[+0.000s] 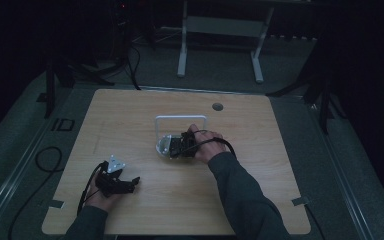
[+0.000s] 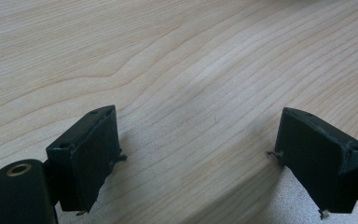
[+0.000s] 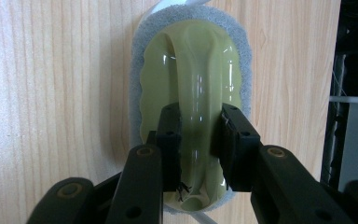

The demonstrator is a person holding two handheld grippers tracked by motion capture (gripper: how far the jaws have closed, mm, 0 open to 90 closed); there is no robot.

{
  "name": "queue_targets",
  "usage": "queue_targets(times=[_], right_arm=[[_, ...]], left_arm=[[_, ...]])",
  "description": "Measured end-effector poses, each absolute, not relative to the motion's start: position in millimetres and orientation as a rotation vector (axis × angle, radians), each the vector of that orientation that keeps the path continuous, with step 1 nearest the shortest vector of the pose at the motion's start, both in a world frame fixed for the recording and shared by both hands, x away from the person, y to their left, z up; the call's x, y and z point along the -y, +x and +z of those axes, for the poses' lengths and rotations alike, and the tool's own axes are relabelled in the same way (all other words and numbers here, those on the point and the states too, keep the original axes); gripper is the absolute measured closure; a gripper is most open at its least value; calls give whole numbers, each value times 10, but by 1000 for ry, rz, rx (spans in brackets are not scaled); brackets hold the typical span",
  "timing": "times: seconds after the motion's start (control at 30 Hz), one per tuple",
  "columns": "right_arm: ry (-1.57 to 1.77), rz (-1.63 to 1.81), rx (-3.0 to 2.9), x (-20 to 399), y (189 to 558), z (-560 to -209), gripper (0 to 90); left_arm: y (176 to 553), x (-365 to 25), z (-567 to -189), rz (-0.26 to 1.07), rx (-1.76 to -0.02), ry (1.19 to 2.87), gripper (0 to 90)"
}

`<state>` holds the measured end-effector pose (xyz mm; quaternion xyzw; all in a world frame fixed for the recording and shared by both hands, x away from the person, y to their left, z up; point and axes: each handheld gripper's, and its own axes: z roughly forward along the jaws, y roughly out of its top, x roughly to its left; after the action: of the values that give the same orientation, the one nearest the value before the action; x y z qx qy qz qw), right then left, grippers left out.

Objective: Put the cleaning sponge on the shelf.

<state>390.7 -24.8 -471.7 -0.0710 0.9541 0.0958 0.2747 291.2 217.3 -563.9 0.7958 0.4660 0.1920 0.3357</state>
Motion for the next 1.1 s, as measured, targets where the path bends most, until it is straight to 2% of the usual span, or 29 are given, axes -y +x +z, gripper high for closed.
queue_targets(times=[0.47, 0.6, 1.1], right_arm=[[-162, 237, -2529, 240, 3926, -4757, 709], [-157, 222, -2509, 242, 3933, -4779, 667], [-96, 262, -2488, 270, 3918, -4695, 613]], left_arm=[[2912, -2173, -5639, 501, -1215, 2076, 137], [2912, -2173, -5639, 501, -1215, 2076, 137], [2912, -2174, -5638, 501, -1214, 2078, 137]])
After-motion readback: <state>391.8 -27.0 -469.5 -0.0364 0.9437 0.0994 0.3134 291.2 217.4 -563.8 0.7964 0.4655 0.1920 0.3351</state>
